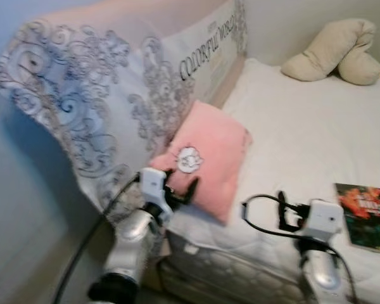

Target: Clean up the room

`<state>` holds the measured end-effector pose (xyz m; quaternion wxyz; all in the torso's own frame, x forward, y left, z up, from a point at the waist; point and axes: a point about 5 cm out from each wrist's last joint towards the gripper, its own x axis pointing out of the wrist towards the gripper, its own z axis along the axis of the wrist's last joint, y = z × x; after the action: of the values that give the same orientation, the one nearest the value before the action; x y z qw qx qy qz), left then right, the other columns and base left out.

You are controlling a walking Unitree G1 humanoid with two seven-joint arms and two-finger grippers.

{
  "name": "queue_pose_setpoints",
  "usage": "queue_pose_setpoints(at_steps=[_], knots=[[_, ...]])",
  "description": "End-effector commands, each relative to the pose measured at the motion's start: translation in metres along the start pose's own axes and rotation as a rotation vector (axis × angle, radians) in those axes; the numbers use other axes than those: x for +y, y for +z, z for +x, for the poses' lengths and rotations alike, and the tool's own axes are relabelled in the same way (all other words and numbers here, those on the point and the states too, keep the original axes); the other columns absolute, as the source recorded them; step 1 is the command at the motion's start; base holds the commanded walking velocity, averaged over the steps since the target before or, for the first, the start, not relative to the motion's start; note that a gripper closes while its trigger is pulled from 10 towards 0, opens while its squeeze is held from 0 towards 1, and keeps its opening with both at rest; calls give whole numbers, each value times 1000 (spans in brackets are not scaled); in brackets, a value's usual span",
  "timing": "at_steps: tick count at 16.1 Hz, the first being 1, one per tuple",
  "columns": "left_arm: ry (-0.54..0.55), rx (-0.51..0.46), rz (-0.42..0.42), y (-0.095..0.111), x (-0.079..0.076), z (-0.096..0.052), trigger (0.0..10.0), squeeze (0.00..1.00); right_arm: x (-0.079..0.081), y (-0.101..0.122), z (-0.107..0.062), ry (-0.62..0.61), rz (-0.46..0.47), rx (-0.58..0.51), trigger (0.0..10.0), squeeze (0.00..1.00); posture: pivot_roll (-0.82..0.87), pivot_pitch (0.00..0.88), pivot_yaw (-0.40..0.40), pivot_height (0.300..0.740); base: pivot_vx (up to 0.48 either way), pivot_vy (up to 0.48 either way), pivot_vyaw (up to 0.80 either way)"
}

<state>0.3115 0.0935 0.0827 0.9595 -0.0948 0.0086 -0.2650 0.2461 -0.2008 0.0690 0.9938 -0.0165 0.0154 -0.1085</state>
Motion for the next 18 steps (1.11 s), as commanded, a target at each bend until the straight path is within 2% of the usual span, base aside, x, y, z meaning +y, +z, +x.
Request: queue_pose_setpoints(at_steps=[1,5,9,12,15,16,17,18], knots=[[-1,-35,40,13,6,5,10000,0,9,2,3,37,-36,3,10000,0,-6,0,38,732,0,-480,-738],[-24,-51,64,18,-5,6,10000,0,11,0,6,61,-13,29,10000,0,1,0,32,732,0,-480,-717],[6,-39,87,19,0,10,10000,0,15,-1,6,85,-10,33,10000,0,-1,0,35,732,0,-478,-691],[41,-27,104,21,3,14,10000,0,18,-1,9,112,-15,33,10000,0,-5,0,38,732,0,-461,0],[106,24,156,19,9,20,10000,0,22,-1,13,136,-22,39,10000,0,-6,0,38,732,0,0,0],[87,-1,125,21,10,20,10000,765,22,0,15,125,-32,33,10000,0,-3,0,39,732,0,0,0],[122,17,157,20,14,19,10000,1000,22,1,15,132,-12,26,10000,0,-1,0,39,732,0,0,0],[208,52,192,18,21,16,10000,1000,22,3,14,142,12,9,10000,1000,3,0,40,732,0,0,0]])
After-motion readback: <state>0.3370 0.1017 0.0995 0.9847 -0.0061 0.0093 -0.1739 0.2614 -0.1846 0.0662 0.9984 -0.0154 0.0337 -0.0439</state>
